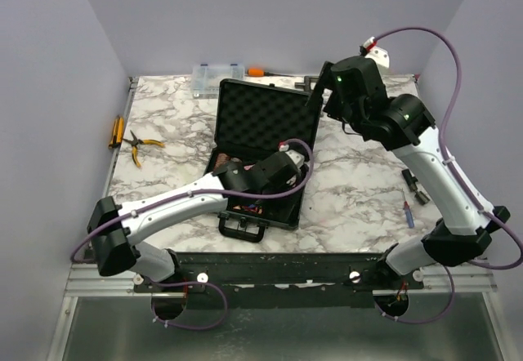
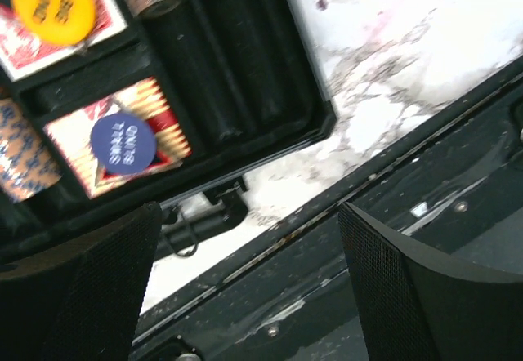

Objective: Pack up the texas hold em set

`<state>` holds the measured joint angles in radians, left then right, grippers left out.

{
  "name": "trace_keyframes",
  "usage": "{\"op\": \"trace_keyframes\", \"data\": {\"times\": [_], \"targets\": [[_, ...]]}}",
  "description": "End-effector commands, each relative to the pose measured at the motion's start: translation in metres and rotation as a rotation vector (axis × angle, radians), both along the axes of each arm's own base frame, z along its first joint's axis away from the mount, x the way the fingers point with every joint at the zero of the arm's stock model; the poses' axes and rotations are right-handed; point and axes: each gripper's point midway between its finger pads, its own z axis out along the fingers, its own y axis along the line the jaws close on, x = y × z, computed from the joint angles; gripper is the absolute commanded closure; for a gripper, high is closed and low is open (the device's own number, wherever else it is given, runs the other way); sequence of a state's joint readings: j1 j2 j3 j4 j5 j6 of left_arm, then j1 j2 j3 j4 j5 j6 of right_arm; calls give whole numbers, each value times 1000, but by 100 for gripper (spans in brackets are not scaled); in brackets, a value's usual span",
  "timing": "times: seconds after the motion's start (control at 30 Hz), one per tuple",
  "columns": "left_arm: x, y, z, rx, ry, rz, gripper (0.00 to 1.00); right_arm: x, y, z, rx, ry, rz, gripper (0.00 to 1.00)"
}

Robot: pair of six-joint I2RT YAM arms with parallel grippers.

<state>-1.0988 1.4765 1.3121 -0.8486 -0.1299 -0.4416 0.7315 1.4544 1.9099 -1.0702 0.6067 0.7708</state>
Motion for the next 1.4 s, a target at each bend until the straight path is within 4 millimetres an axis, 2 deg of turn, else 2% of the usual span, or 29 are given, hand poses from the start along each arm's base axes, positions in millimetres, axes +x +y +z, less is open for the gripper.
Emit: {"op": "trace_keyframes", "data": {"times": [0.0,0.13,0.23,0.33,0.53,0.67,0.9,1.03,1.2,1.37], "targets": [[10,47,5,-3,-78,138,12,19,27,12,31,-12,90,0],[8,87,10,-74,-81,245,9,40,40,5,74,30,129,0],[6,114,3,-115,-54,312,9,61,39,-9,99,72,140,3],[2,132,3,-148,-56,333,9,85,30,-23,124,108,153,7],[-6,156,3,-159,-67,386,10,134,-3,-45,138,153,133,15],[-11,156,12,-210,-76,383,10,162,-21,-62,189,183,139,21],[-21,157,16,-290,-70,396,10,201,-30,-117,347,315,166,37],[-31,158,20,-344,-57,396,11,220,-35,-138,402,347,153,48],[-42,166,26,-376,-50,405,12,231,-26,-160,465,394,151,57],[-49,175,34,-402,-72,408,12,228,-11,-187,542,475,186,67]]}}
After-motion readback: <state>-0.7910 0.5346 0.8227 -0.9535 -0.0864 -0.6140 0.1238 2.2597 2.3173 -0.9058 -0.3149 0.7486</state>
